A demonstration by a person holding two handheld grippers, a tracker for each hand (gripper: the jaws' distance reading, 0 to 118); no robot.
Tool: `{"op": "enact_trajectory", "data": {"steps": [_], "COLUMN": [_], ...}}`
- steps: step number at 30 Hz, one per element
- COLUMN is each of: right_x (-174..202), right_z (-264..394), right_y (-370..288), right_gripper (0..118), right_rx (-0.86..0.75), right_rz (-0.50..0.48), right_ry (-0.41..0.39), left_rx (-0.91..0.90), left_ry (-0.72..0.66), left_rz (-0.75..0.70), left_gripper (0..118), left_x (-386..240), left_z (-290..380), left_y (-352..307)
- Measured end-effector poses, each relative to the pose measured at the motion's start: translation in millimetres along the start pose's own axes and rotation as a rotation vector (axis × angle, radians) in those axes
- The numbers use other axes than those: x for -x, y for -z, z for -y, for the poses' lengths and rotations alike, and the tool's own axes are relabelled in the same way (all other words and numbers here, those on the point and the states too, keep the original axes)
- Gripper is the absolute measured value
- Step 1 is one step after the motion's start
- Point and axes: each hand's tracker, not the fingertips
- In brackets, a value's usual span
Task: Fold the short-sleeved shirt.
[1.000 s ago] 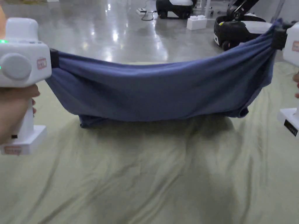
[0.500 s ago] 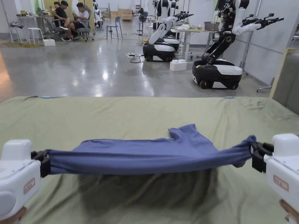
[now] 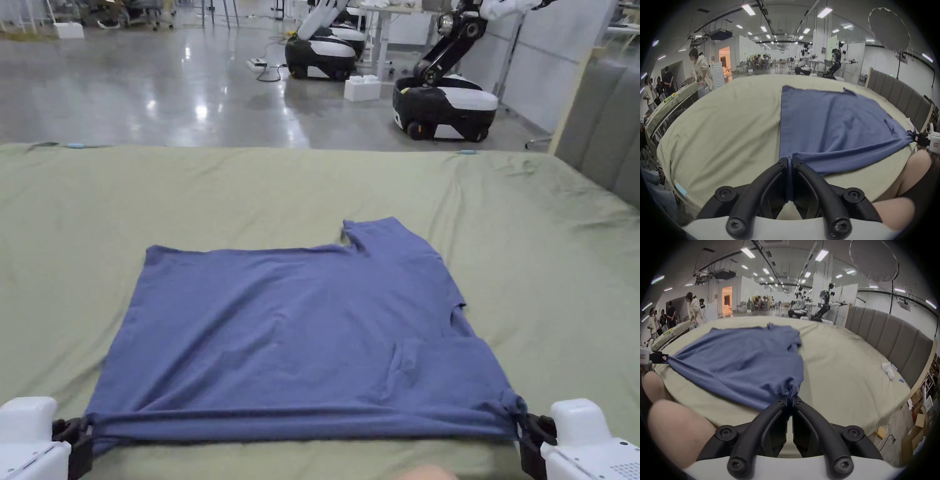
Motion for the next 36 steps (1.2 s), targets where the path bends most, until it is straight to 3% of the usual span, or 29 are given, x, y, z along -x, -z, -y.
{"op": "enact_trajectory", "data": {"steps": [1,2,3,4,5,6,8,11,12,13,14,16,17,18,19,20,22,25,26,27,28,29,30,33,34,35,36], "right_x": [-1.6,-4.9,-6.0,-7.3,-8.7,-11.4,-15.4,-12.5,-11.3,-10.6,-2.2,4.8,10.7,20.4,30.1,32.3,27.8,33.9,39.3,39.9,39.4,38.7,41.1,41.5,41.5,40.2,39.1], "right_z": [3.4,6.7,9.2,10.9,12.4,14.0,10.8,-0.6,-3.7,-6.1,-11.9,-16.4,-18.7,-24.5,-25.5,-28.4,-27.8,-32.3,-32.5,-33.3,-34.3,-35.1,-35.6,-35.5,-35.0,-34.8,-34.6], "right_y": [2.9,5.7,6.9,5.6,2.9,-2.6,-21.1,-51.4,-59.1,-65.1,-72.5,-79.8,-82.4,-74.1,-72.9,-69.7,-57.4,-47.6,-47.1,-46.2,-45.6,-44.8,-45.5,-44.4,-43.7,-42.0,-40.6], "right_gripper": [8,10,34,66,101,118,118,118,118,118,112,85,85,4,3,3,3,3,3,3,3,3,3,3,3,3,3], "right_rx": [0.022,0.047,0.061,0.074,0.086,0.082,-0.012,-0.084,-0.120,-0.146,-0.135,-0.137,-0.149,-0.132,-0.131,-0.112,-0.094,-0.083,-0.088,-0.090,-0.090,-0.089,-0.089,-0.082,-0.081,-0.074,-0.065], "right_rz": [-0.013,-0.024,-0.023,-0.021,-0.011,-0.013,-0.037,-0.018,0.009,0.015,-0.032,-0.121,-0.121,-0.047,0.072,0.047,-0.057,-0.032,-0.025,-0.028,-0.034,-0.044,-0.043,-0.041,-0.039,-0.040,-0.040], "right_ry": [0.010,0.019,0.027,0.036,0.050,0.087,0.145,0.156,0.175,0.209,0.261,0.326,0.304,0.215,0.155,0.128,0.191,0.138,0.121,0.120,0.120,0.122,0.117,0.112,0.113,0.118,0.124], "left_rx": [0.012,0.044,0.015,-0.017,-0.037,-0.057,-0.062,-0.109,-0.134,-0.156,-0.183,-0.178,-0.160,-0.119,-0.108,-0.120,-0.105,-0.073,-0.079,-0.081,-0.077,-0.063,-0.064,-0.046,-0.032,-0.023,-0.017], "left_ry": [0.001,0.003,-0.005,-0.010,-0.049,-0.100,-0.189,-0.196,-0.175,-0.153,-0.137,-0.130,-0.144,-0.156,-0.151,-0.122,-0.039,-0.095,-0.121,-0.128,-0.132,-0.132,-0.128,-0.088,-0.082,-0.076,-0.066], "left_rz": [0.013,0.071,0.126,0.116,0.113,0.143,0.130,0.080,0.058,0.013,-0.027,-0.097,-0.068,0.015,0.034,-0.005,-0.026,0.005,0.005,0.004,0.009,0.021,0.021,-0.012,0.005,0.014,0.005], "left_gripper": [17,34,84,105,106,107,116,111,89,49,0,0,0,0,0,0,0,0,7,45,74,91,92,91,83,57,1], "left_x": [0.2,2.3,6.9,9.0,11.8,16.3,23.1,25.8,28.1,33.9,35.9,34.1,29.1,29.6,27.1,20.3,13.5,9.9,9.1,8.2,7.8,9.4,8.4,2.8,3.2,2.5,0.1], "left_z": [4.0,7.8,11.6,13.8,16.9,16.6,13.5,7.3,6.2,10.7,12.7,12.2,12.0,12.0,12.8,14.1,16.1,8.2,4.5,0.9,-3.1,-6.6,-9.3,-16.0,-16.4,-16.2,-15.5], "left_y": [3.4,3.4,-0.8,-7.9,-18.7,-28.5,-47.3,-80.3,-87.8,-93.9,-100.0,-103.0,-109.0,-107.8,-105.4,-102.4,-83.1,-58.8,-50.1,-44.0,-38.2,-31.9,-26.7,-11.2,-5.6,-1.4,1.4]}}
